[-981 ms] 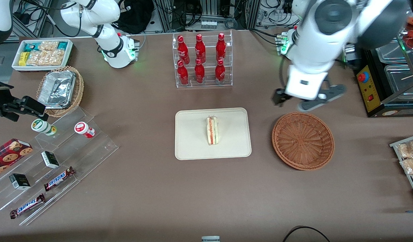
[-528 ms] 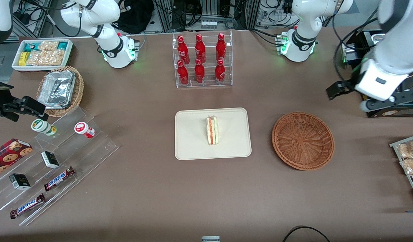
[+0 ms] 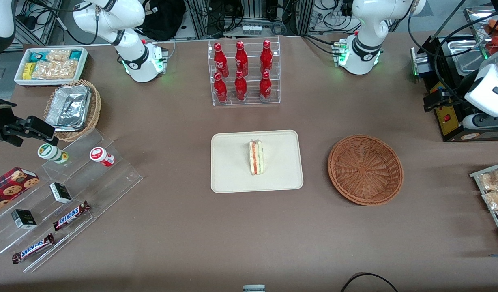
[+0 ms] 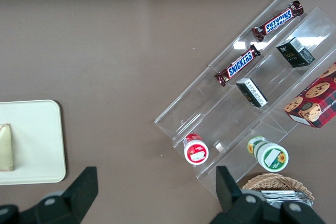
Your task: Place sandwich from basket to tray
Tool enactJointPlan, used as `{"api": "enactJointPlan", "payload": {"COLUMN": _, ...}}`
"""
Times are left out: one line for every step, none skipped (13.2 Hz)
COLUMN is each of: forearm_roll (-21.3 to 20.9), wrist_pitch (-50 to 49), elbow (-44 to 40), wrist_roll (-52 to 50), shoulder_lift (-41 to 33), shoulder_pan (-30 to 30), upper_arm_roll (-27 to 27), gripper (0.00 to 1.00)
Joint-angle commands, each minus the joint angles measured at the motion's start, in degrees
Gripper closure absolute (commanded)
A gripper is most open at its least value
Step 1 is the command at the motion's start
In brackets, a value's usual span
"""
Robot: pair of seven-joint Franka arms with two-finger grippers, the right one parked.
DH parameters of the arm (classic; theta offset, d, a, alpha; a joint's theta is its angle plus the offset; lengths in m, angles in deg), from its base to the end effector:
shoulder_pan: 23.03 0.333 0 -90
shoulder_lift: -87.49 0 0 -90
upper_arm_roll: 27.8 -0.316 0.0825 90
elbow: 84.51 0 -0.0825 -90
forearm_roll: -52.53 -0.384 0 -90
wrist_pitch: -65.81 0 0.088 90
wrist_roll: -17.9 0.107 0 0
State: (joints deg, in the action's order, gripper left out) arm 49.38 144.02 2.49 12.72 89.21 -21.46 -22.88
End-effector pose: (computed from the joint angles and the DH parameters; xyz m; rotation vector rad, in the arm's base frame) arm 0.5405 -0.0241 0.6164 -3.0632 -0.0583 0.2749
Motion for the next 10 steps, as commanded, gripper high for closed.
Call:
{"api": "enactJointPlan", "payload": {"forearm_roll": 0.5, "wrist_pitch": -0.3, "elbow": 0.3, "wrist_roll": 3.8, "shoulder_lift": -1.5, "shoulder_pan": 0.7, "upper_arm_roll": -0.4, "gripper": 0.0}}
{"api": "enactJointPlan", "payload": {"forearm_roll": 0.3, "wrist_pitch": -0.3, "elbow": 0.8, "wrist_roll": 4.1, "shoulder_lift": -2.8, "shoulder_pan": 0.9, "upper_arm_roll": -0.5, "gripper": 0.0}}
{"api": "enactJointPlan", "payload": {"forearm_roll": 0.1, "wrist_pitch": 0.1, "elbow": 3.2, "wrist_roll": 4.2, "shoulder_lift": -4.9, "shoulder_pan": 1.0, "upper_arm_roll": -0.5, "gripper": 0.0}}
{"api": "enactJointPlan", "payload": {"forearm_roll": 0.1, "wrist_pitch": 2.4, "elbow": 5.6, "wrist_roll": 4.2, "shoulder_lift": -7.1, "shoulder_pan": 1.2, "upper_arm_roll": -0.5, "gripper": 0.0}}
{"api": "enactJointPlan", "payload": {"forearm_roll": 0.1, "wrist_pitch": 3.5, "elbow": 6.9, "wrist_roll": 4.2, "shoulder_lift": -7.9, "shoulder_pan": 1.4, "upper_arm_roll": -0.5, "gripper": 0.0}}
{"api": "enactJointPlan", "payload": {"forearm_roll": 0.3, "wrist_pitch": 3.5, "elbow": 6.6, "wrist_roll": 4.2, "shoulder_lift": -7.8, "shoulder_pan": 1.5, "upper_arm_roll": -0.4, "gripper": 0.0}}
{"api": "enactJointPlan", "payload": {"forearm_roll": 0.5, "wrist_pitch": 3.5, "elbow": 5.7, "wrist_roll": 3.9, "shoulder_lift": -7.1, "shoulder_pan": 1.5, "upper_arm_roll": -0.4, "gripper": 0.0}}
{"api": "enactJointPlan", "payload": {"forearm_roll": 0.7, "wrist_pitch": 3.5, "elbow": 4.2, "wrist_roll": 4.2, "shoulder_lift": -6.0, "shoulder_pan": 1.6, "upper_arm_roll": -0.4, "gripper": 0.0}}
{"api": "enactJointPlan", "payload": {"forearm_roll": 1.0, "wrist_pitch": 3.5, "elbow": 3.0, "wrist_roll": 4.0, "shoulder_lift": -5.2, "shoulder_pan": 1.8, "upper_arm_roll": -0.2, "gripper": 0.0}}
{"api": "enactJointPlan", "payload": {"forearm_roll": 1.2, "wrist_pitch": 3.8, "elbow": 2.5, "wrist_roll": 3.8, "shoulder_lift": -5.1, "shoulder_pan": 1.8, "upper_arm_roll": -0.1, "gripper": 0.0}}
